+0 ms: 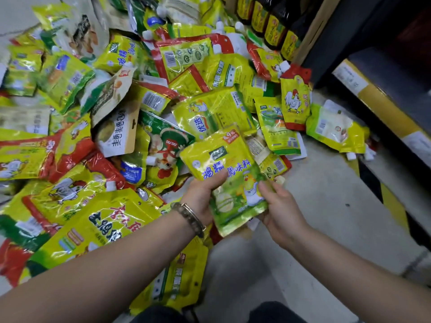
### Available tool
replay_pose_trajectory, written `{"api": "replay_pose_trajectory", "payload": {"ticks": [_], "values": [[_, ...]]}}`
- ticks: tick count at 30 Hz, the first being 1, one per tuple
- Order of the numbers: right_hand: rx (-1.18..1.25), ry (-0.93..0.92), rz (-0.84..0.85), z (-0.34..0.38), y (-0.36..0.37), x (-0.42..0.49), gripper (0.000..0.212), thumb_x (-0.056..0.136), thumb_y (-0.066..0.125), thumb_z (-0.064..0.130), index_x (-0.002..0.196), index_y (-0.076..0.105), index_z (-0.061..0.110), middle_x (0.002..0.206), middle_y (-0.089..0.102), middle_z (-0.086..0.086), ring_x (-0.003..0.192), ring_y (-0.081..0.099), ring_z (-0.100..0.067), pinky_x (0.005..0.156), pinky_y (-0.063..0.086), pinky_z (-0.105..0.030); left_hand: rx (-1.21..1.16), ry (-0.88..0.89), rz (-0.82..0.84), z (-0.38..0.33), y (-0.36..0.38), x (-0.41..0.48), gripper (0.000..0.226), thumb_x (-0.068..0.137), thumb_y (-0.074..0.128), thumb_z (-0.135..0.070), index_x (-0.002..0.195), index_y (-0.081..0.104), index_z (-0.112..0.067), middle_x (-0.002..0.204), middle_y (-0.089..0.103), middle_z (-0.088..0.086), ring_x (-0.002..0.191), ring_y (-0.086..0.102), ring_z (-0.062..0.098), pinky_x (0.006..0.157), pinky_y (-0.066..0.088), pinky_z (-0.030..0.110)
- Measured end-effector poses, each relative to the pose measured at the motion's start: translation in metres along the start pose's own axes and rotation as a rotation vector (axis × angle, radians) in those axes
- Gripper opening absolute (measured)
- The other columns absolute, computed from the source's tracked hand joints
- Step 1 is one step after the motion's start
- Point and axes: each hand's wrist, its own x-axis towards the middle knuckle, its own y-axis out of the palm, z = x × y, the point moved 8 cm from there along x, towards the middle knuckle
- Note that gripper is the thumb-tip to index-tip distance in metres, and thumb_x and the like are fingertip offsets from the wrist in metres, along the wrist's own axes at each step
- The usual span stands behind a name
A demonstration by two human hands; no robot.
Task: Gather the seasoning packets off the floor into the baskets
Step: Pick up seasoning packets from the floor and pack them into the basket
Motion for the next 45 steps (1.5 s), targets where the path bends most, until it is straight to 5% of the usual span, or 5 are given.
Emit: {"api": "replay_pose_trajectory", "payload": {"ticks": [6, 15, 22, 32, 45], "values": [[-0.568, -0.108, -0.078, 0.019, -0.027, 0.038, 0.008, 0.088, 0.064, 0.018, 0.082, 0.067, 0.014, 0.079, 0.066, -0.003, 0.075, 0.06, -0.016, 0.07, 0.052, -0.026, 0.158, 0.073, -0.252, -0.022, -0.036, 0.004, 0.029, 0.078, 0.069, -0.005, 0.107, 0.063, -0.006, 0.103, 0.069, 0.018, 0.088, 0.068, 0.032, 0.081, 0.054, 0.05], [-1.615, -0.393, -0.314, 0.082, -0.032, 0.132, 0.082, 0.085, 0.063, 0.036, 0.151, 0.014, 0.027, 0.159, 0.001, -0.012, 0.146, 0.006, -0.032, 0.116, 0.017, -0.051, 0.174, 0.009, -0.268, -0.019, -0.049, 0.003, 0.032, 0.08, 0.068, -0.007, 0.111, 0.06, -0.006, 0.101, 0.069, 0.017, 0.078, 0.069, 0.028, 0.064, 0.059, 0.041], [-1.475, -0.642, -0.487, 0.111, -0.038, 0.124, 0.031, 0.097, 0.038, 0.006, 0.124, 0.053, 0.006, 0.114, 0.06, -0.024, 0.106, 0.056, -0.037, 0.071, 0.043, -0.038, 0.159, 0.002, -0.305, -0.016, -0.058, 0.003, 0.044, 0.075, 0.072, -0.011, 0.116, 0.059, -0.002, 0.101, 0.07, 0.019, 0.087, 0.069, 0.031, 0.081, 0.055, 0.047], [0.207, -0.323, 0.098, 0.105, -0.009, 0.036, 0.021, 0.097, 0.039, 0.016, 0.11, 0.055, 0.012, 0.1, 0.072, -0.005, 0.092, 0.069, -0.02, 0.081, 0.056, -0.043, -0.006, -0.079, -0.111, -0.009, -0.031, -0.003, 0.055, 0.075, 0.055, -0.055, 0.11, 0.064, -0.014, 0.105, 0.07, 0.015, 0.091, 0.068, 0.029, 0.078, 0.052, 0.043], [-0.239, 0.044, 0.119, -0.002, 0.014, 0.011, 0.023, 0.1, 0.039, 0.01, 0.099, 0.063, 0.01, 0.089, 0.072, -0.007, 0.074, 0.069, -0.019, 0.069, 0.058, -0.036, -0.047, -0.091, -0.136, -0.006, -0.032, -0.001, 0.025, 0.082, 0.063, -0.028, 0.092, 0.063, -0.006, 0.082, 0.072, 0.015, 0.064, 0.069, 0.026, 0.06, 0.059, 0.038]]}}
